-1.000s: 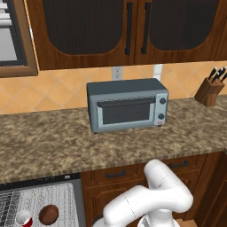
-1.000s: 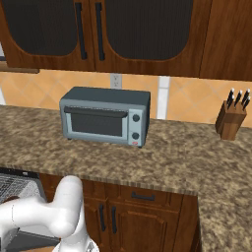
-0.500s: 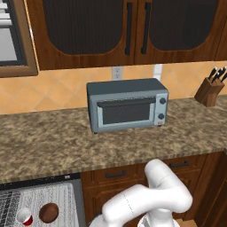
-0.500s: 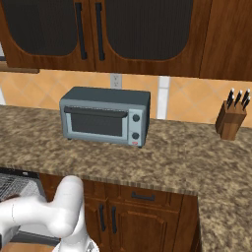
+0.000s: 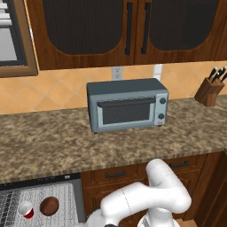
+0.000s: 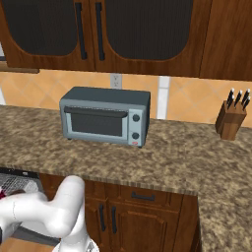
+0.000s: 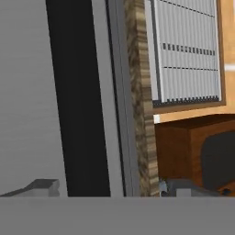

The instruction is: Pick up the cup and bowl from the counter, place them in the dishwasher, and close the dishwasher door.

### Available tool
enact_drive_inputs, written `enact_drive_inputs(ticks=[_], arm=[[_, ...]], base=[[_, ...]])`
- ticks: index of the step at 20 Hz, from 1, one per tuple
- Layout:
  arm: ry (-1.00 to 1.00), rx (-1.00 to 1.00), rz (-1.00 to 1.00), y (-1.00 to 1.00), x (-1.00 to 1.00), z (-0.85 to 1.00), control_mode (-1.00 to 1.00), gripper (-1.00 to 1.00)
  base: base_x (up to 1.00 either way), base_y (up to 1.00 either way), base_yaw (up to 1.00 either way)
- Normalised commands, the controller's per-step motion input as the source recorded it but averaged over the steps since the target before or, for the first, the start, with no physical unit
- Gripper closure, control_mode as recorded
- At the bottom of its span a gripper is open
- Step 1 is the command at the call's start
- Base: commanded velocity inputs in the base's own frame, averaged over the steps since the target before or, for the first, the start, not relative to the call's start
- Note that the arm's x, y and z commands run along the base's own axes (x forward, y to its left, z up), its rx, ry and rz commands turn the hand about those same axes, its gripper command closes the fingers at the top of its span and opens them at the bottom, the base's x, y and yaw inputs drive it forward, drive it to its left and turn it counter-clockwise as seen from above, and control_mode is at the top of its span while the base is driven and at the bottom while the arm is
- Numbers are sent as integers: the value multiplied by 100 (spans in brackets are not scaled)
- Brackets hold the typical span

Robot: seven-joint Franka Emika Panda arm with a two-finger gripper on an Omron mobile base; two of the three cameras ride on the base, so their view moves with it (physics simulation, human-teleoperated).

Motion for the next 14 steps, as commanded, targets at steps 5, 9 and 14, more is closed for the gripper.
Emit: enact_drive_inputs(ticks=[5, 9, 14], arm=[[3, 17, 1, -55, 53, 37, -100, -100], [14, 14, 1, -56, 57, 20, -100, -100], [42, 6, 3, -51, 80, 12, -100, -100]], base=[[0, 0, 0], [0, 0, 0], [0, 0, 0]])
